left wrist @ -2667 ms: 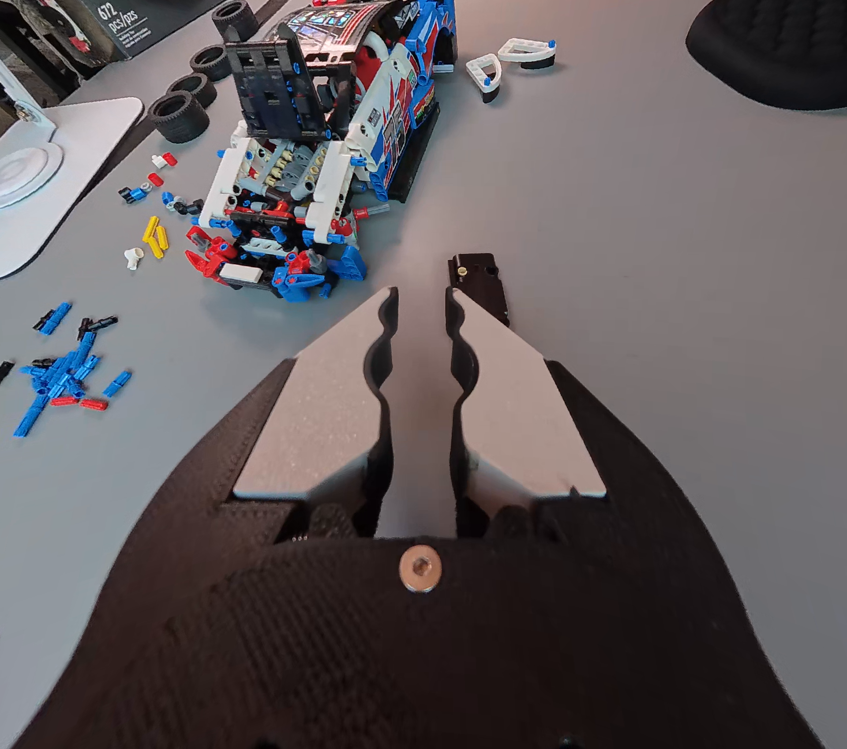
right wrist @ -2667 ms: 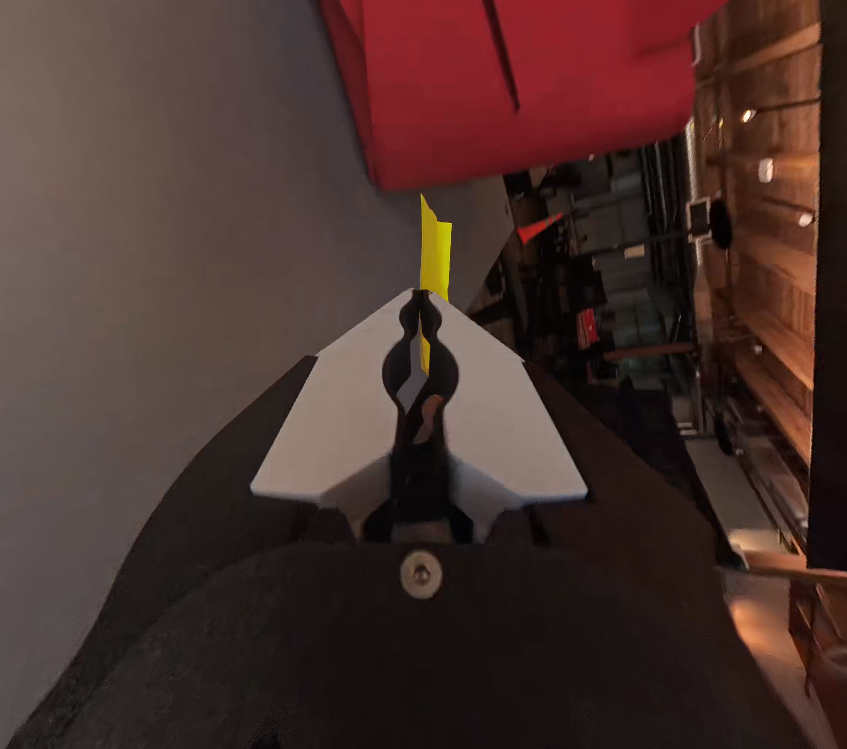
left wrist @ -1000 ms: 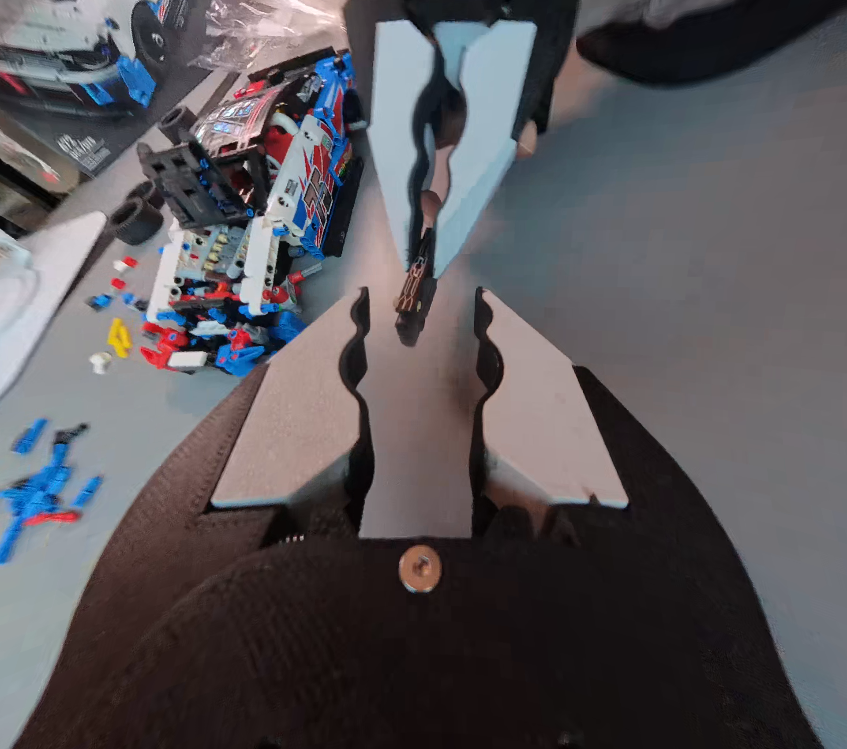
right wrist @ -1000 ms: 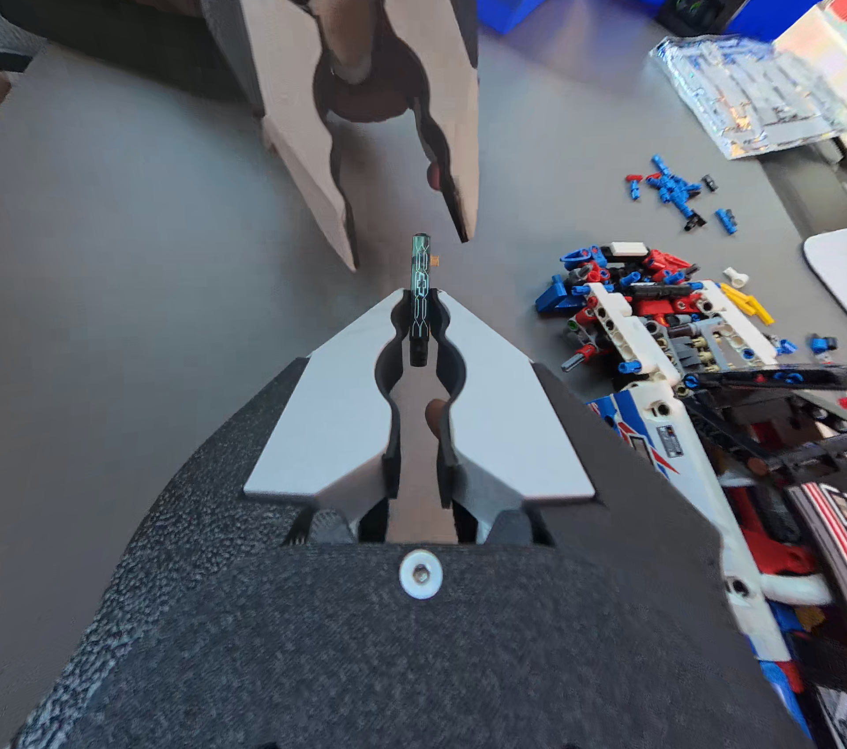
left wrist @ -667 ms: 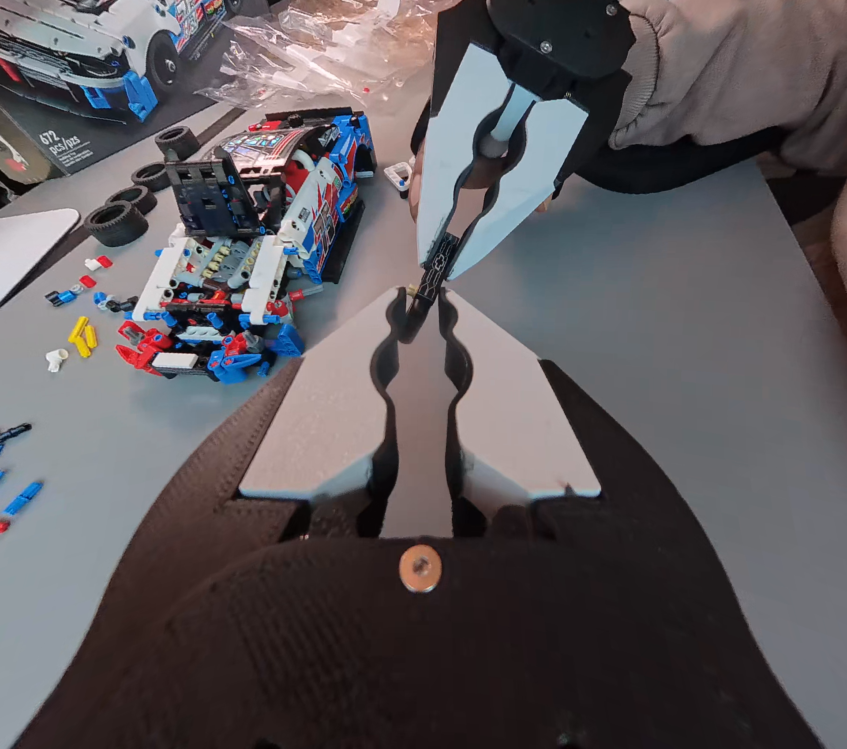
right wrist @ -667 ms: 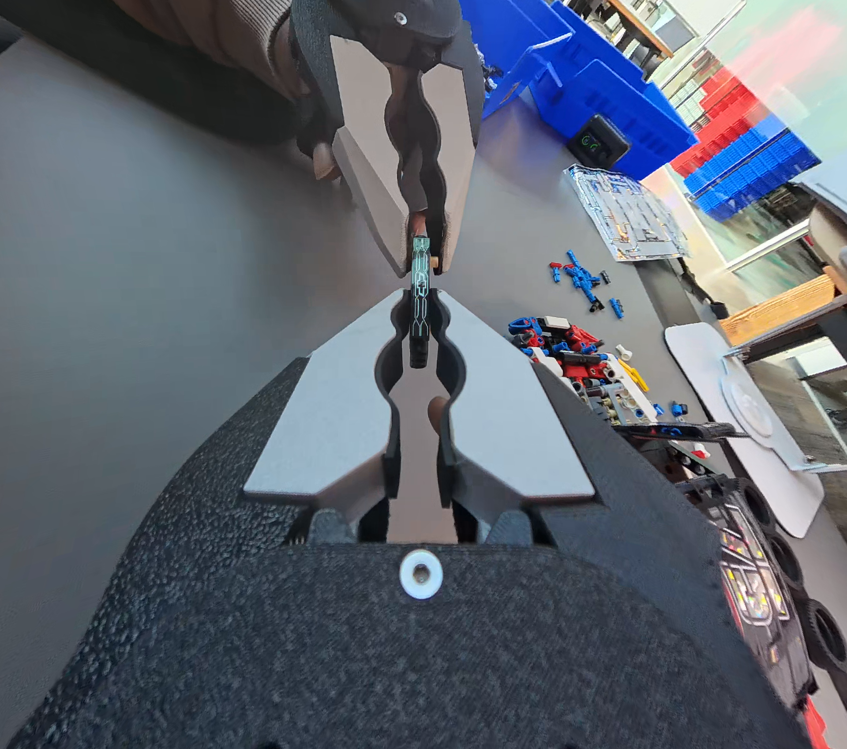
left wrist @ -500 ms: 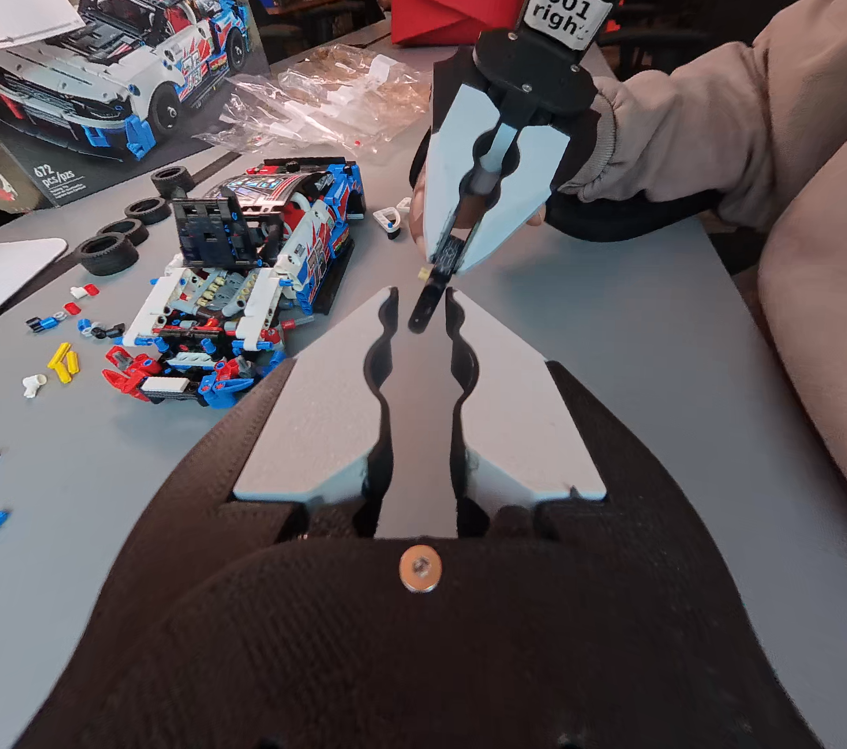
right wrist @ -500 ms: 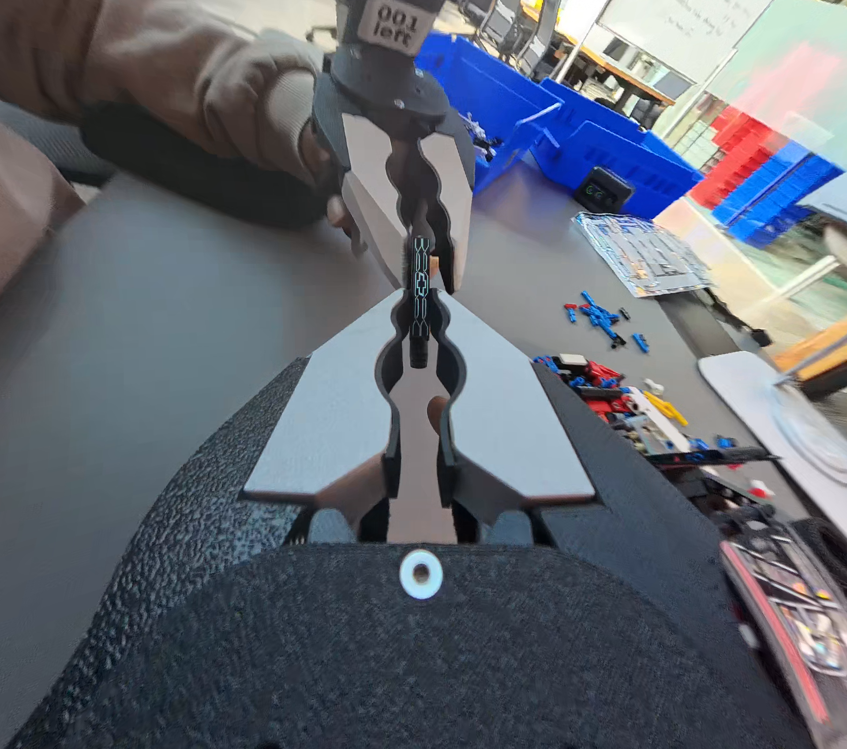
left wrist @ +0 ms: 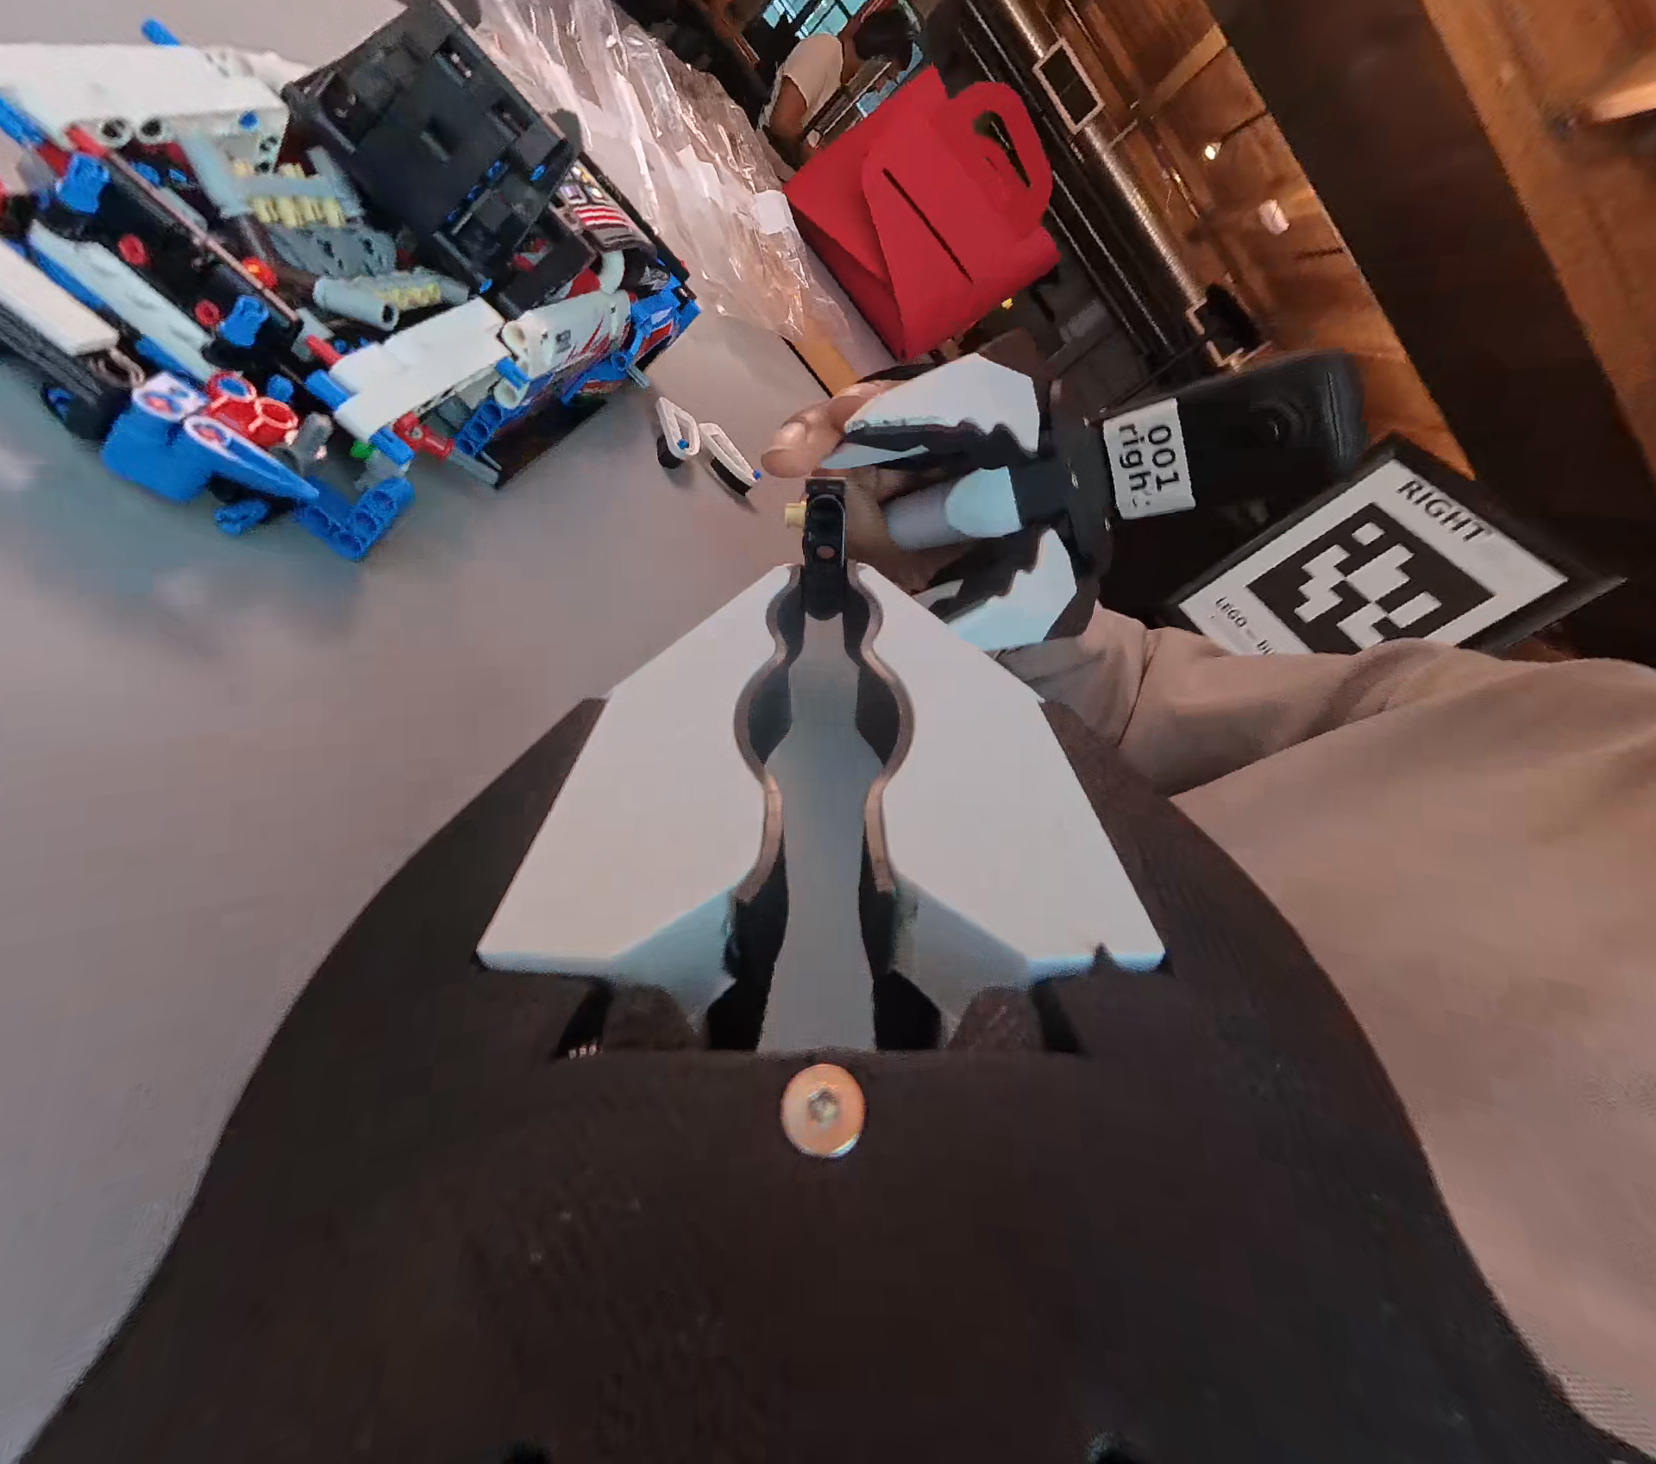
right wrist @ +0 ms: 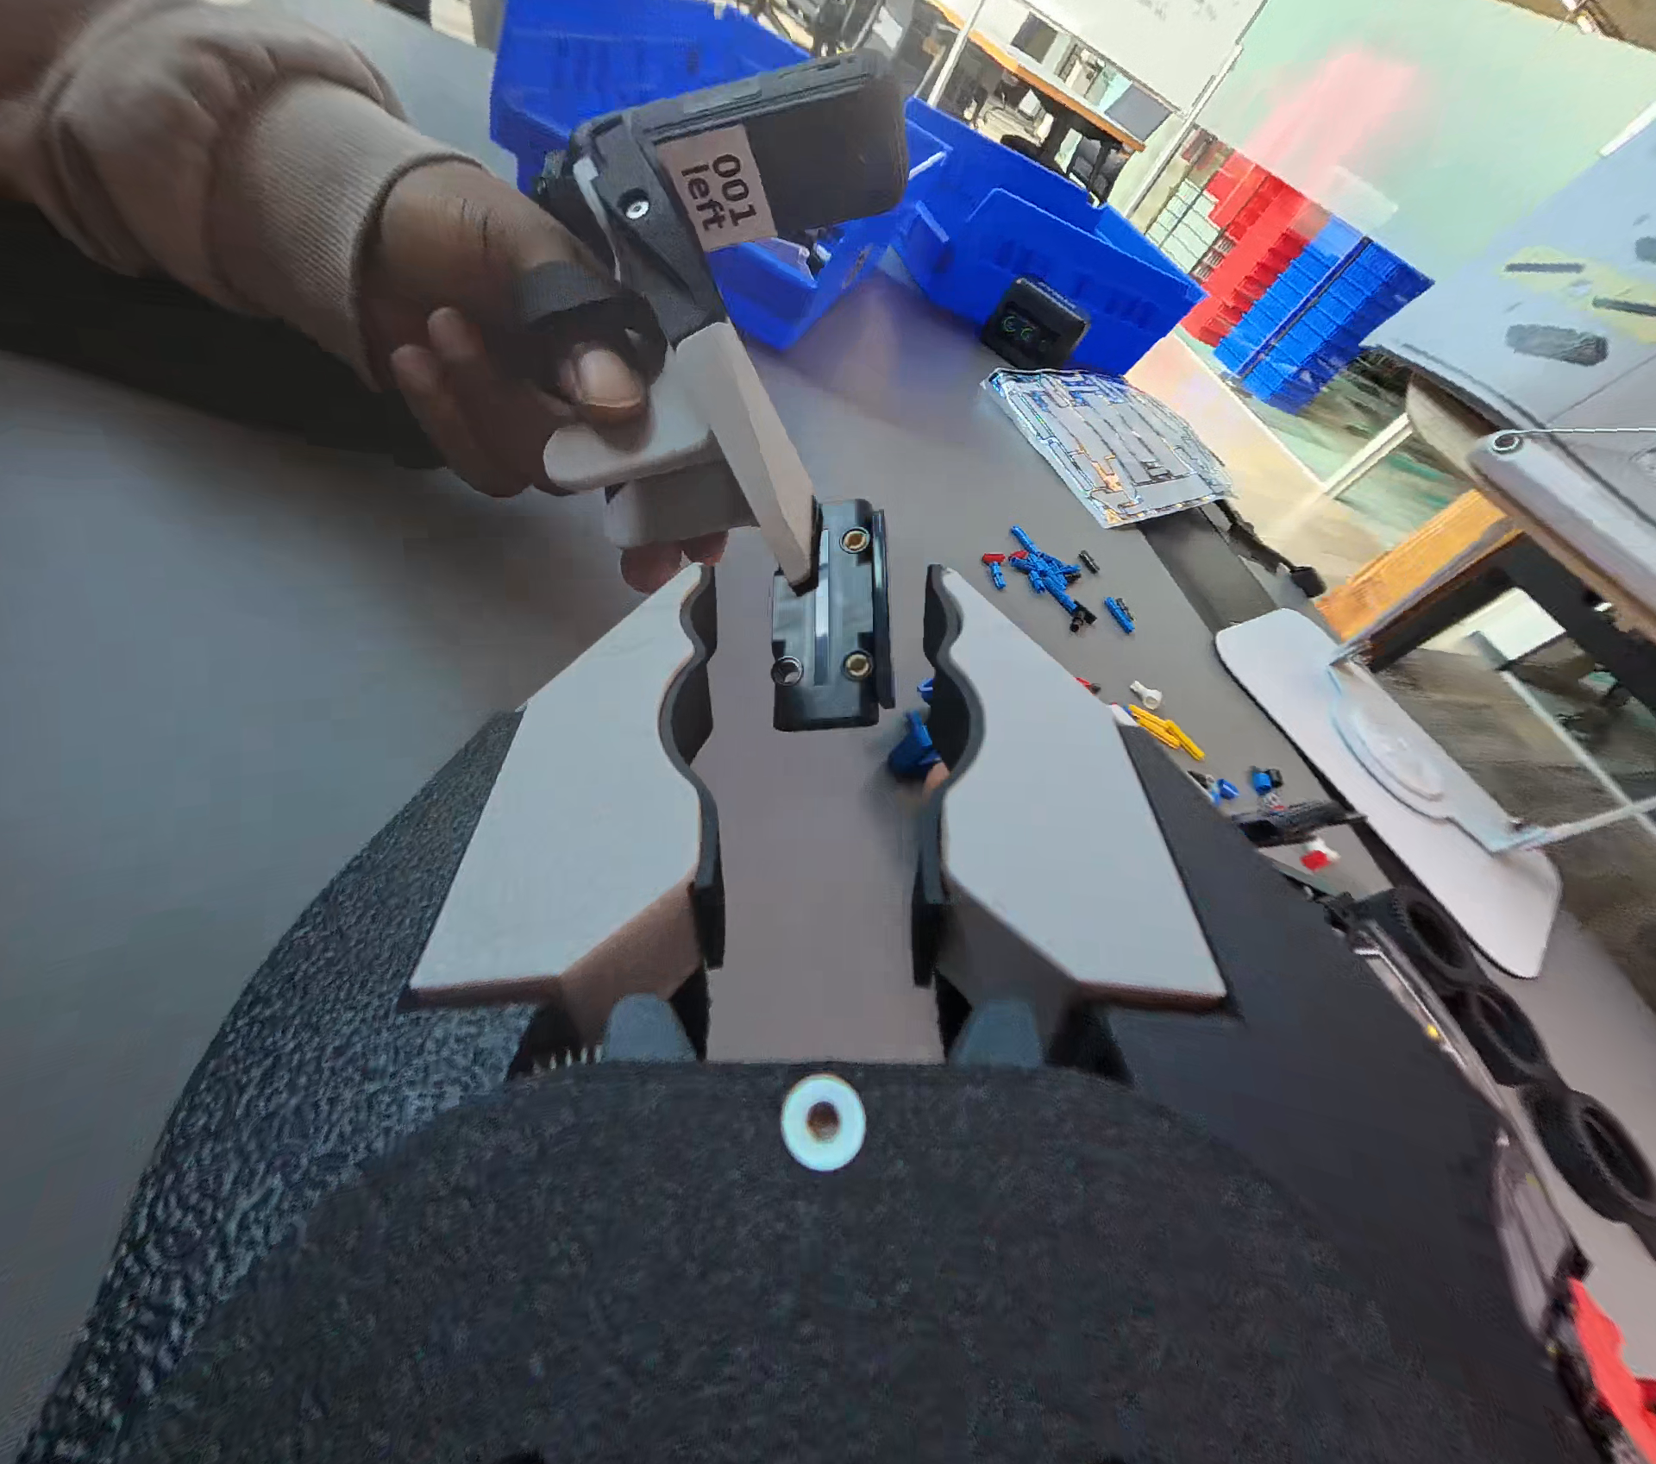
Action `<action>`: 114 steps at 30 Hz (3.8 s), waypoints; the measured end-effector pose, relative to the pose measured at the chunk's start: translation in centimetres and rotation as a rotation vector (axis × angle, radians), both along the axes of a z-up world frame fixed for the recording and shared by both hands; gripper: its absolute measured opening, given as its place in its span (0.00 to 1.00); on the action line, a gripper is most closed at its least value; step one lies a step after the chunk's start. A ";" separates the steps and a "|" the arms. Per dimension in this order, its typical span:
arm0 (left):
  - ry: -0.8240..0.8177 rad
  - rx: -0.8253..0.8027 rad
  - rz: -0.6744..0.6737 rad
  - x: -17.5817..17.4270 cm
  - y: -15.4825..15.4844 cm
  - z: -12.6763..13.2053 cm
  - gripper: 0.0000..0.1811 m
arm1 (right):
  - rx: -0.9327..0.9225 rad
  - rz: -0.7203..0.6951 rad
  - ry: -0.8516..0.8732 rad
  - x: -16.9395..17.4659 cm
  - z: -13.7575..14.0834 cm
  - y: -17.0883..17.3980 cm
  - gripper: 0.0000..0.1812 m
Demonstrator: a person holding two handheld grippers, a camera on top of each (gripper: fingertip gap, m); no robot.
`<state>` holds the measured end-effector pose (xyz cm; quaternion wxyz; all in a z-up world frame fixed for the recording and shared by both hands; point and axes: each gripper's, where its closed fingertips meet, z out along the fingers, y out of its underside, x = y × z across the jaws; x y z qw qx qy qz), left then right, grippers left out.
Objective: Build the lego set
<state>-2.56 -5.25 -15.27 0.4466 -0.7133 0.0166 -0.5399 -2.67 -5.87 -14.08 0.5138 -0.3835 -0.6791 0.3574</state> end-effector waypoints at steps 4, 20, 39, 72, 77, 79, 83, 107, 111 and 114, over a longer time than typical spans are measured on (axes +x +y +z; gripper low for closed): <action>-0.090 -0.077 -0.028 0.0 0.0 -0.4 0.03 | 0.126 -0.055 -0.034 -1.3 -1.0 0.1 0.27; -0.214 -0.121 -0.096 0.6 -0.8 0.2 0.03 | 0.043 -0.026 -0.054 -1.6 -1.2 -0.3 0.15; -0.150 -0.034 -0.087 0.2 -0.7 0.9 0.03 | 0.159 -0.023 0.001 -0.7 -0.9 0.1 0.15; 0.435 0.518 -0.011 0.0 -2.1 2.8 0.04 | 0.009 0.050 0.066 1.2 0.6 -0.5 0.08; 0.405 0.426 -0.021 -0.3 -1.6 1.9 0.08 | 0.145 0.019 0.053 1.1 -0.2 0.0 0.06; 0.366 0.381 -0.033 -0.3 -1.5 1.7 0.11 | 0.209 0.004 0.049 1.1 -0.6 0.2 0.06; 0.277 0.269 -0.055 -0.4 -1.3 1.1 0.22 | 0.331 -0.015 0.061 0.9 -0.9 0.2 0.05; 0.398 0.542 0.024 -1.1 -1.9 3.7 0.15 | 0.045 -0.015 0.123 0.6 1.1 0.1 0.21; 0.431 0.619 0.015 -0.5 -2.4 4.0 0.15 | -0.189 0.054 0.142 1.0 2.1 -0.5 0.21; 0.445 0.633 0.001 -0.1 -2.5 3.7 0.15 | -0.254 0.081 0.142 1.1 2.4 -0.7 0.20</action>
